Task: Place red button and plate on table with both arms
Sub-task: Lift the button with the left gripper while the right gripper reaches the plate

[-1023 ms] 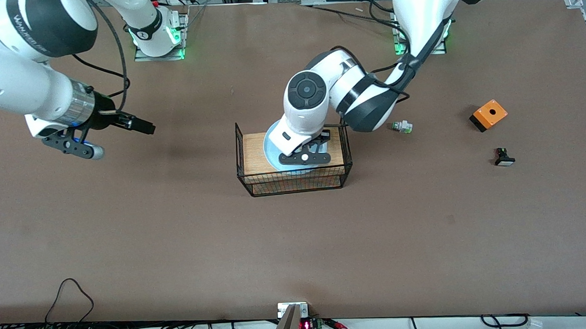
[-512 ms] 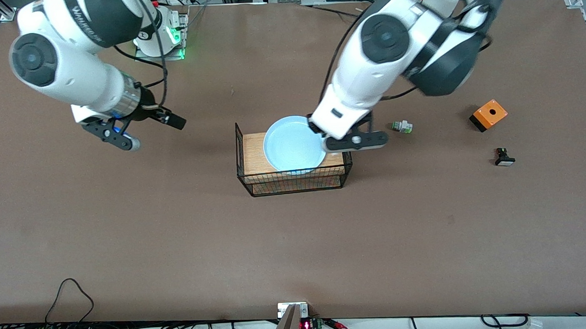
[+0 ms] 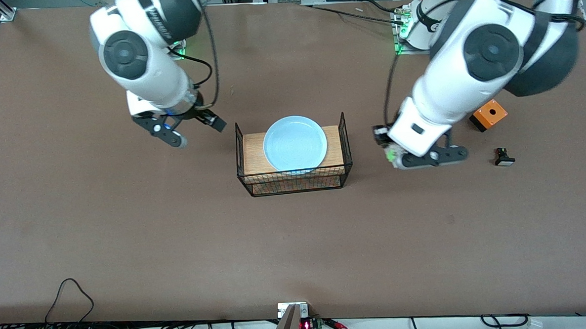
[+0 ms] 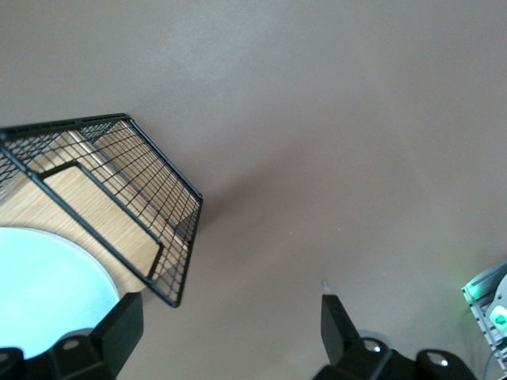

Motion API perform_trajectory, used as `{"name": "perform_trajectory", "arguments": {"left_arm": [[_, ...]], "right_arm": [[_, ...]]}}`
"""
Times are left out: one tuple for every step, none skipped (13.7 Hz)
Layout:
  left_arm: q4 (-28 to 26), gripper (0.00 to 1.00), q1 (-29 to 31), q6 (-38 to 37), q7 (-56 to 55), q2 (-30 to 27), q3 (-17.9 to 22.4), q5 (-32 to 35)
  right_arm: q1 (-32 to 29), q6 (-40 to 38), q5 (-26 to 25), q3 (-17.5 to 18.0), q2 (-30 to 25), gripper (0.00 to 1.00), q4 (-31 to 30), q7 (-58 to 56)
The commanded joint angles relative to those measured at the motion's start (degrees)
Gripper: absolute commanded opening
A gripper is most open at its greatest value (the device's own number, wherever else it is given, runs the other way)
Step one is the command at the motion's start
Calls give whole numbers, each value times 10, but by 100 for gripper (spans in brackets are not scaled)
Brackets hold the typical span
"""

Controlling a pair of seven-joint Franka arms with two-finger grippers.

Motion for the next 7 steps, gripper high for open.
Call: {"name": "perform_trajectory", "arguments": {"left_arm": [[-10, 0, 63, -17, 93, -16, -8, 23], [-17, 0, 75, -28, 113, -17, -5, 24], [-20, 0, 89, -39, 125, -17, -2, 24], [-28, 0, 107, -40, 129, -16, -6, 24], [-42, 0, 118, -39, 129, -17, -8, 24], [-48, 0, 127, -38, 143, -17, -9, 23], [-52, 0, 134, -39, 161, -20, -8, 23]], "right_arm": [[41, -6, -34, -5, 38, 99, 44, 74], [50, -6, -42, -5, 47, 99, 50, 91], [58, -5, -47, -5, 55, 99, 55, 109], [63, -3, -48, -5, 62, 99, 63, 124], [70, -1, -48, -5, 70, 99, 71, 145], [74, 1, -48, -5, 75, 99, 76, 169], [78, 5, -48, -6, 80, 99, 82, 197]]}}
